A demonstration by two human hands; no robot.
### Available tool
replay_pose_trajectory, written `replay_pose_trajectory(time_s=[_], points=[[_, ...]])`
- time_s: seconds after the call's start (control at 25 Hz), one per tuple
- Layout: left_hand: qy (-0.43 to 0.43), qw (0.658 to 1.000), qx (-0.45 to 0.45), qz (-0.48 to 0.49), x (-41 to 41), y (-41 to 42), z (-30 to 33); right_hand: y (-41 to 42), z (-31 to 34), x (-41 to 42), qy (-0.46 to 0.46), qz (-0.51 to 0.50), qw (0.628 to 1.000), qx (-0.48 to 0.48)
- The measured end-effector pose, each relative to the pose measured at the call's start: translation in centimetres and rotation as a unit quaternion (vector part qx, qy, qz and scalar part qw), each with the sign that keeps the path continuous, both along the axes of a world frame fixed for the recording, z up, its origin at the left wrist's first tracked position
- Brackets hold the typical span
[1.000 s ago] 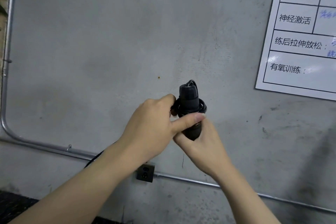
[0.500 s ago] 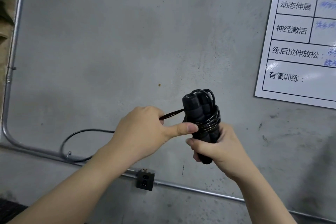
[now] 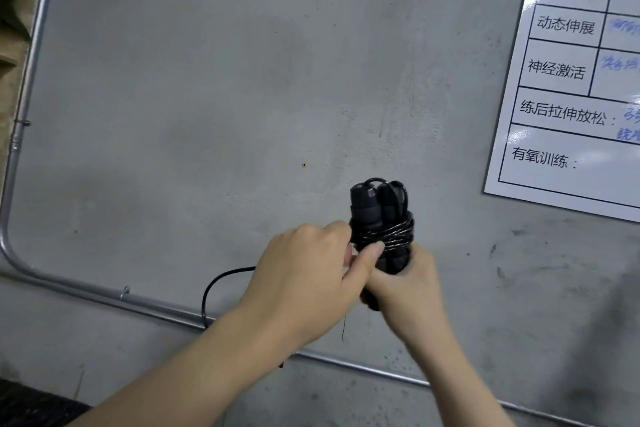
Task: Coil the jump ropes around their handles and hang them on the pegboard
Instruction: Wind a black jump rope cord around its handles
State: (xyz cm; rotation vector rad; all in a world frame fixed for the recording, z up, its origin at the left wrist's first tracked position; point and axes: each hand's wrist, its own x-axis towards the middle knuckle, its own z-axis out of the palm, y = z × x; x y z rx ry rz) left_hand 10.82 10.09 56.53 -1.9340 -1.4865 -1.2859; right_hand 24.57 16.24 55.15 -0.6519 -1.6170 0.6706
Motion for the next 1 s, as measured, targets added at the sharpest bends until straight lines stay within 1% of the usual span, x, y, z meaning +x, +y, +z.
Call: replay_pose_trajectory(time_s=[0.08,0.2,0.28,0.36,0.48,0.52,0.6,0.64,0.72,0.76,0.8,0.84,0.92,1.0], points=[[-0.022,0.999,-0.027,0.039,0.1,0.1,-0.4,0.4,-1.9,-1.5,-0.005,-0.047,0.999,0.002],[-0.027,0.992,-0.068,0.106,-0.4,0.4,-0.9,0.4,-3.9,-2.6,-0.040,-0.134,0.990,0.015],[-0.040,0.990,-0.079,0.110,-0.7,0.6,-0.9,0.0,-4.2,-2.7,-0.072,-0.183,0.980,0.040],[-0.063,0.991,-0.080,0.089,-0.9,0.6,-0.7,-0.7,-4.1,-2.8,-0.075,-0.183,0.978,0.066],[-0.099,0.991,-0.079,0.034,-2.0,1.1,0.1,-1.9,-3.1,-2.7,-0.074,-0.123,0.987,0.074],[-0.109,0.991,-0.082,0.011,-2.7,1.4,0.3,-2.0,-2.6,-2.5,-0.073,-0.083,0.992,0.057],[-0.119,0.988,-0.086,-0.038,-3.9,2.1,0.7,-1.9,-1.7,-1.8,-0.054,0.044,0.997,-0.018],[-0.124,0.986,-0.086,-0.067,-4.1,2.3,0.7,-1.8,-1.4,-1.5,-0.039,0.122,0.989,-0.069],[-0.141,0.976,-0.083,-0.143,-4.1,2.5,0.4,-1.7,-1.3,-1.4,0.001,0.274,0.949,-0.158],[-0.151,0.968,-0.086,-0.183,-4.0,2.6,0.3,-1.8,-1.2,-1.4,0.012,0.321,0.930,-0.177],[-0.158,0.959,-0.096,-0.214,-3.9,2.6,0.3,-1.8,-1.2,-1.4,0.008,0.336,0.926,-0.173],[-0.159,0.955,-0.108,-0.224,-4.0,2.6,0.4,-1.7,-1.2,-1.4,-0.006,0.325,0.933,-0.153],[-0.154,0.960,-0.123,-0.199,-4.3,2.4,0.7,-1.5,-1.0,-1.3,-0.036,0.260,0.960,-0.100],[-0.156,0.968,-0.127,-0.152,-4.6,2.1,1.1,-1.4,-0.8,-1.0,-0.043,0.190,0.978,-0.073]])
